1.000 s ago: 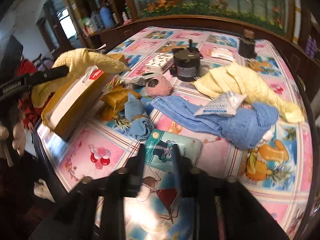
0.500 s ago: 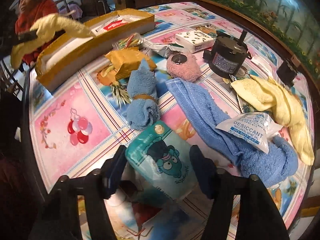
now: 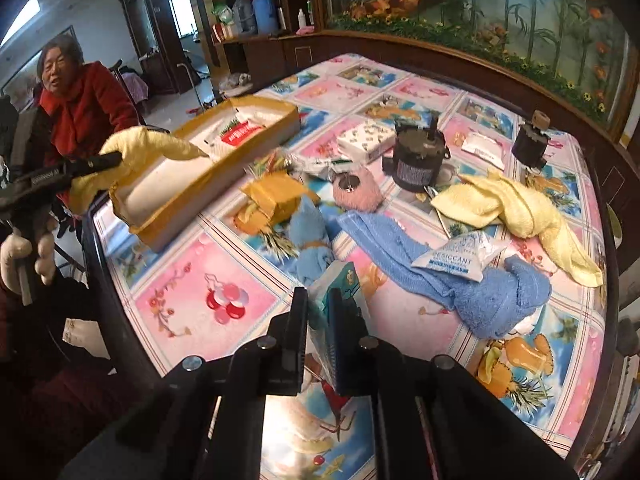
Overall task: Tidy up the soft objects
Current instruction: 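Place the yellow towel in the tray with the left gripper while the right gripper places the teal tissue pack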
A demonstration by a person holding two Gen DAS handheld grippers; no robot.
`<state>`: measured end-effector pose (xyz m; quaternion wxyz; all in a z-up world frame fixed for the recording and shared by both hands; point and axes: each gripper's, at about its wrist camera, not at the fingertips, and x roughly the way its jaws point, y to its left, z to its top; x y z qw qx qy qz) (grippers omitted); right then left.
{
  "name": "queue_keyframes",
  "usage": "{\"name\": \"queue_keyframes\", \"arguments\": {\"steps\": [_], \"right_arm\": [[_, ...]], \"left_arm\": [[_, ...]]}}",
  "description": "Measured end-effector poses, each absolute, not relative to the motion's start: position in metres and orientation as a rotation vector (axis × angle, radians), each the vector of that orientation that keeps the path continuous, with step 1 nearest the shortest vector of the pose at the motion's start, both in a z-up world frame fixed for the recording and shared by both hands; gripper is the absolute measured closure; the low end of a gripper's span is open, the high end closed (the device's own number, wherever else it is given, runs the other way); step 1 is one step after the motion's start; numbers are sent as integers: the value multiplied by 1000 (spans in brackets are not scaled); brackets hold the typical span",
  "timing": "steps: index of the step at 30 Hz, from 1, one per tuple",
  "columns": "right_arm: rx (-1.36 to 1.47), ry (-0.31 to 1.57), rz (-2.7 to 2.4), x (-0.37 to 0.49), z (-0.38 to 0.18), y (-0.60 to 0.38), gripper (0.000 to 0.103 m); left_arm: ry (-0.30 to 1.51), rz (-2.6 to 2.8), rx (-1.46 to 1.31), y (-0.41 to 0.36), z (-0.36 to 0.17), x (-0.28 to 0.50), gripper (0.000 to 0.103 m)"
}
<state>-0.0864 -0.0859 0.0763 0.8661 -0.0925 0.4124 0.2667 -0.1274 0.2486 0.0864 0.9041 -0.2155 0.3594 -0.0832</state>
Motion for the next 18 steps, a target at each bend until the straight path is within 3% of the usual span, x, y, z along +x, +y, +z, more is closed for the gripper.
{"name": "queue_keyframes", "arguments": {"steps": [10,18], "right_arm": [[-184,731,703,-88,134,-13,96],[-187,715,810,-50,140,82,96]], "left_arm": [[730,-125,-447,274,90,-117,60],[785,-47,-403,294,78,-55,60]]}}
